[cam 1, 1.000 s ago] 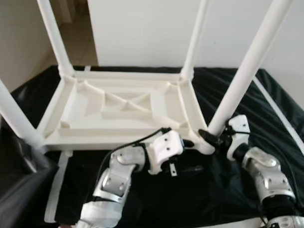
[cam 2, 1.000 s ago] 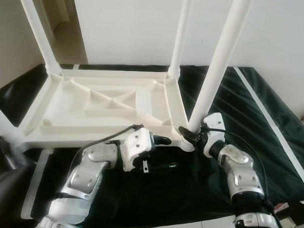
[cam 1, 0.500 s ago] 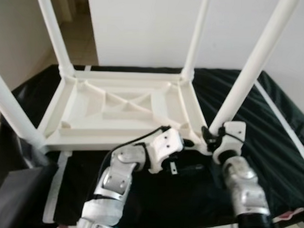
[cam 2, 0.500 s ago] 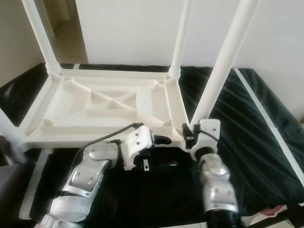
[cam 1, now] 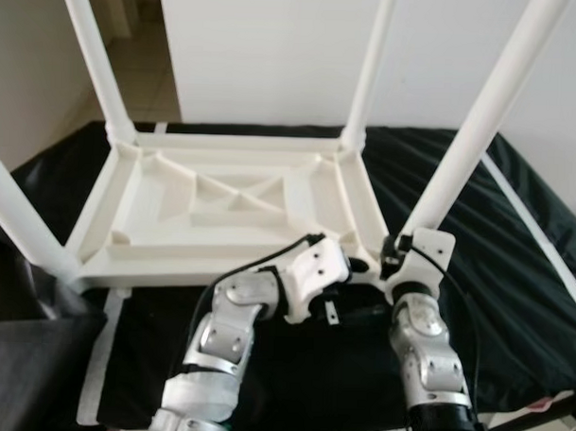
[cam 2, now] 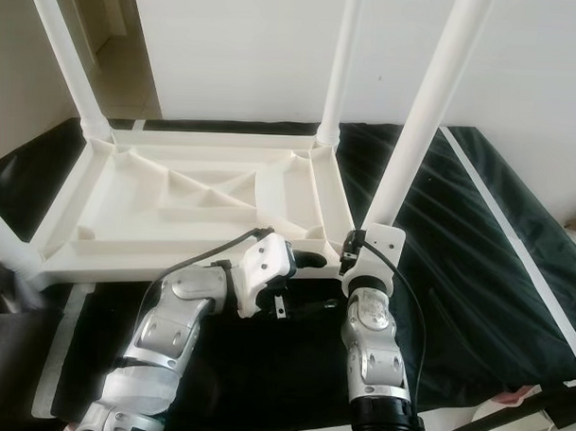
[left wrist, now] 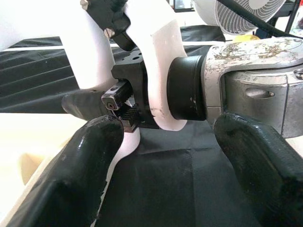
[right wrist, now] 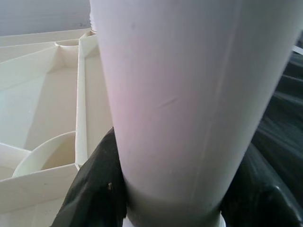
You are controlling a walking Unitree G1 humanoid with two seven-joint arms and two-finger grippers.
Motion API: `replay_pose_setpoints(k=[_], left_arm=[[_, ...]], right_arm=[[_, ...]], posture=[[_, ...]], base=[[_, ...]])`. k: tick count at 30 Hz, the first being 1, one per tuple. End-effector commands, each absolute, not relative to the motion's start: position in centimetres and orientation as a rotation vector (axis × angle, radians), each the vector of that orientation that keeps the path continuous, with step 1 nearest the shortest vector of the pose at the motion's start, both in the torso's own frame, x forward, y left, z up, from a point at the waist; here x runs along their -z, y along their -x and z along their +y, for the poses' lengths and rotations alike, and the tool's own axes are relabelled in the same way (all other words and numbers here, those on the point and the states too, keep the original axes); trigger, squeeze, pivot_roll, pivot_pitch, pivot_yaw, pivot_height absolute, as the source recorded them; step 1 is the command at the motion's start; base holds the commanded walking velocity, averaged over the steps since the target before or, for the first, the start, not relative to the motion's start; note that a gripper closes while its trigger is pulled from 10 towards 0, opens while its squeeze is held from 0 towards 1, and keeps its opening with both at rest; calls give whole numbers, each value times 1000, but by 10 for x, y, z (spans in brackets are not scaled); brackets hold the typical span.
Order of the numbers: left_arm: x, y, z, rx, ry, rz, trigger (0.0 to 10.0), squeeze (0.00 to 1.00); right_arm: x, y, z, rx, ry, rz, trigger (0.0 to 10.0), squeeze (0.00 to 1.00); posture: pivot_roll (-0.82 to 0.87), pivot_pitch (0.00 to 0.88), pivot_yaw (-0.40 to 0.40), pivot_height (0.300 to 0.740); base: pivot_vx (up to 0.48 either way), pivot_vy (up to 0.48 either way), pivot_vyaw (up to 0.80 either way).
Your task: Building children table
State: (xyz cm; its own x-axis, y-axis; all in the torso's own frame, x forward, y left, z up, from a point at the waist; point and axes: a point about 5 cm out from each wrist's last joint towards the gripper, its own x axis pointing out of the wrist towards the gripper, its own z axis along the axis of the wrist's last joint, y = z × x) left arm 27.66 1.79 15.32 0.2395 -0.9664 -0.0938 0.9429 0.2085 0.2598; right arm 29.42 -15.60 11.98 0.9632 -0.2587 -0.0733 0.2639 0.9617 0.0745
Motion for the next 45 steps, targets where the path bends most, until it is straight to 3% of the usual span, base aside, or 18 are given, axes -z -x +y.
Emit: replay_pose_setpoints(k=[1, 9, 11, 12, 24, 25, 26, 27, 37, 45], left_arm=[[-155, -295, 26, 941, -242, -134, 10000, 0], [-158, -295, 24, 910, -182, -162, 10000, 0], [-158, -295, 23, 904, -195, -167, 10000, 0], [-157, -294, 23, 901, -199, -169, 10000, 0], [-157, -300, 30, 902, -221, -166, 10000, 0], [-157, -301, 33, 912, -224, -156, 10000, 0], [-157, -301, 33, 912, -224, -156, 10000, 0], [-155, -301, 34, 930, -222, -141, 10000, 0], [-155, -298, 28, 1012, -267, -154, 10000, 0], [-157, -299, 26, 1024, -272, -158, 10000, 0]], right_arm=[[-102, -287, -163, 335, -105, 154, 10000, 0], [-111, -285, -161, 292, -77, 102, 10000, 0], [-113, -284, -162, 273, -64, 84, 10000, 55], [-115, -283, -163, 260, -67, 68, 10000, 1000], [-130, -268, -191, 75, -92, -30, 10000, 1000], [-130, -266, -196, 10, -64, -32, 10000, 286], [-130, -266, -196, 10, -64, -32, 10000, 286], [-130, -265, -201, -42, -56, -27, 10000, 0], [-133, -271, -208, -430, 123, 25, 10000, 0], [-132, -286, -208, -534, 192, 61, 10000, 0]], posture=[[-6, 0, -37, 740], [-18, 0, -51, 740], [-21, 0, -56, 740], [-25, 0, -58, 740], [-37, 0, -55, 740], [-40, 0, -53, 740], [-40, 0, -53, 740], [-45, 0, -48, 740], [-65, 0, -21, 740], [-63, 0, -19, 740]], base=[[0, 0, 0], [0, 0, 0], [0, 0, 0], [0, 0, 0], [0, 0, 0], [0, 0, 0], [0, 0, 0], [0, 0, 0], [0, 0, 0], [0, 0, 0]])
